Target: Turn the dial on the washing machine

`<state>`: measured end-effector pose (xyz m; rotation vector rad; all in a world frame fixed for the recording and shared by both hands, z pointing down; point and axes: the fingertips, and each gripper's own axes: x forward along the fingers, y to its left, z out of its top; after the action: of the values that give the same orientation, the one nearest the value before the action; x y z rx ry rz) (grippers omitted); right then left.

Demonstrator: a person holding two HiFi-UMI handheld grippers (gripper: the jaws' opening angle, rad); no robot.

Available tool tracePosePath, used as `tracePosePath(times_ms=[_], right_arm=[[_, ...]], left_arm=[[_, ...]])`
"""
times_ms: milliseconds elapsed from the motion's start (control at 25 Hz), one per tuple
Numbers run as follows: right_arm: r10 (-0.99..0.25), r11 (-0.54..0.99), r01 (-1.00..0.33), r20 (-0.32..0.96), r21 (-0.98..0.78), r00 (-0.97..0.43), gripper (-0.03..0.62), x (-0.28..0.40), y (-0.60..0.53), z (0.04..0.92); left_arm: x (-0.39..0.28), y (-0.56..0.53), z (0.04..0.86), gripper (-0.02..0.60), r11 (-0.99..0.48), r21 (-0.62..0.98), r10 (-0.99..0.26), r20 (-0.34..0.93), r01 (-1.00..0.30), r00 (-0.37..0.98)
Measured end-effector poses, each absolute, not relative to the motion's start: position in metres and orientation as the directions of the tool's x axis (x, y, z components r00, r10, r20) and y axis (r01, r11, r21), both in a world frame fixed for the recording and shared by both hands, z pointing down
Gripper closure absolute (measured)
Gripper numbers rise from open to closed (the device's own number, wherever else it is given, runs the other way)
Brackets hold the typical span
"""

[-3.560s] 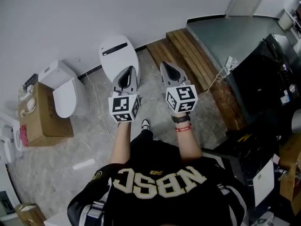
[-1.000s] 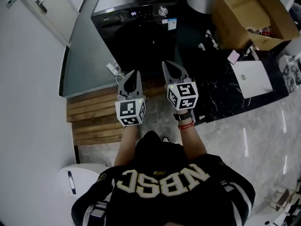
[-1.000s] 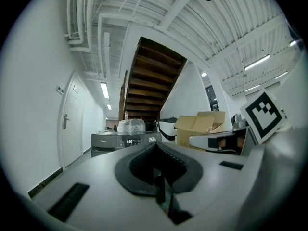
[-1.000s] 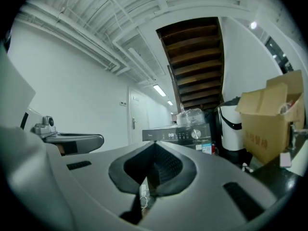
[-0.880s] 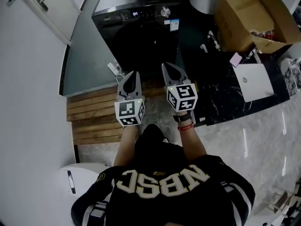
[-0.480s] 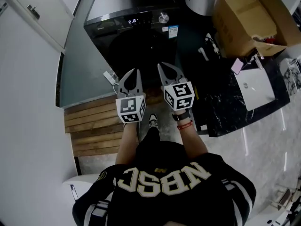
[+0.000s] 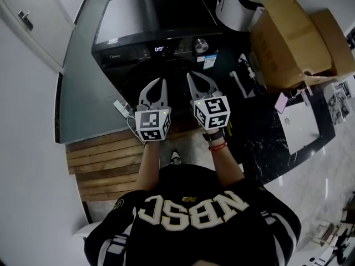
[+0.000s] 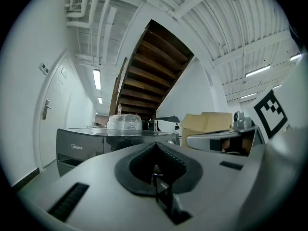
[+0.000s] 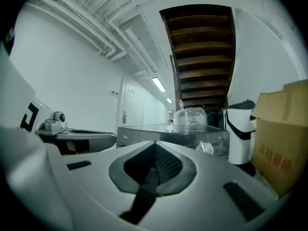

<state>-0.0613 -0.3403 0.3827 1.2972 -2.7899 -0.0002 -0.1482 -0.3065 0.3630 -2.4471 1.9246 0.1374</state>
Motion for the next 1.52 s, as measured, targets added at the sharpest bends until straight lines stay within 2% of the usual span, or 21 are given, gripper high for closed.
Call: tracePosePath(times_ms=[440, 640, 960, 1240, 1520], right_arm=[[-0.835, 0.549, -0.833, 0.087, 0.069, -0.543, 0.586, -0.044, -0.413, 0.398], [-0.843, 0.538, -0.83, 0.094, 0.149, -0.529, 0.585, -0.028, -0.442, 0.398], [-0.834, 0.548, -0.767, 0.15, 0.335, -0.53, 0.542, -0.024, -0.473, 0.404], [-0.832, 0.532, -0.628, 0.214, 0.568, -0.512, 0.446, -0.029, -0.494, 0.416], [-0.824, 0.491, -0.351, 0.295, 0.797, -0.483, 0.344, -0.041, -0.505, 0.432]], left_arm=[[-0.138, -0.385, 0.377, 0.568, -0.347, 0.05, -0.937, -0.065, -0.936, 0.344], [-0.122, -0.406, 0.386, 0.568, -0.35, 0.051, -0.937, -0.046, -0.936, 0.347], [-0.111, -0.425, 0.39, 0.568, -0.321, 0.05, -0.947, -0.03, -0.946, 0.32], [-0.113, -0.434, 0.398, 0.568, -0.31, 0.044, -0.951, -0.021, -0.95, 0.309], [-0.12, -0.438, 0.405, 0.568, -0.311, 0.047, -0.95, -0.014, -0.949, 0.311]])
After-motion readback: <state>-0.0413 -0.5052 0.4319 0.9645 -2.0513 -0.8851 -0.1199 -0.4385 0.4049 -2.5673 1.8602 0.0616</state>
